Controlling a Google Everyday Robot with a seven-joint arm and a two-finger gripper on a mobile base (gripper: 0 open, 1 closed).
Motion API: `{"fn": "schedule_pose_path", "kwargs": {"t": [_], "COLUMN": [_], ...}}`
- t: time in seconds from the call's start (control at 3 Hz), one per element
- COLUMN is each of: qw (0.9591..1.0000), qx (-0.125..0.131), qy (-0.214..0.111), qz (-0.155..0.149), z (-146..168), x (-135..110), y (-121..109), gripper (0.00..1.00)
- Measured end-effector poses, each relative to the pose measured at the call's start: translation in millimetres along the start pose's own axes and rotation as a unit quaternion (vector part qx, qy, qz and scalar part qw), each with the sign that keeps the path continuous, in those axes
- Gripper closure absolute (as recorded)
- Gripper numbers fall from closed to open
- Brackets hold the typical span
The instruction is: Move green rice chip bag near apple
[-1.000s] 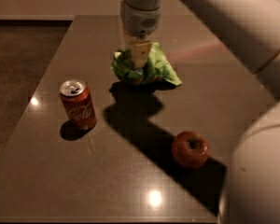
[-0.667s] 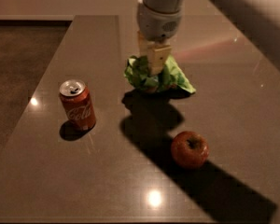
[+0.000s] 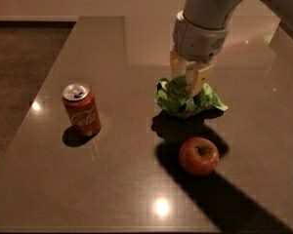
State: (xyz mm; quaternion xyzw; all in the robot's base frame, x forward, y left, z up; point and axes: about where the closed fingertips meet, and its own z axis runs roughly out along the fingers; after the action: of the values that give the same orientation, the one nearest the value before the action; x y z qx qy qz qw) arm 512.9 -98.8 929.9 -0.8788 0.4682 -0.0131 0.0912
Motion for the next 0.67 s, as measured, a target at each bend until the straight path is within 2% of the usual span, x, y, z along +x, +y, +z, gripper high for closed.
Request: {"fn": "schedule_pose_path", "kwargs": {"t": [0.33, 0.67], "qw": [0.9996, 0.9997], "qx": [-0.016, -0.017], "qy": [0.005, 0.006], "qz": [-0.023, -0.018], "z": [5, 7], "x": [12, 27], "y": [27, 32], "gripper": [1.00, 1.00]}}
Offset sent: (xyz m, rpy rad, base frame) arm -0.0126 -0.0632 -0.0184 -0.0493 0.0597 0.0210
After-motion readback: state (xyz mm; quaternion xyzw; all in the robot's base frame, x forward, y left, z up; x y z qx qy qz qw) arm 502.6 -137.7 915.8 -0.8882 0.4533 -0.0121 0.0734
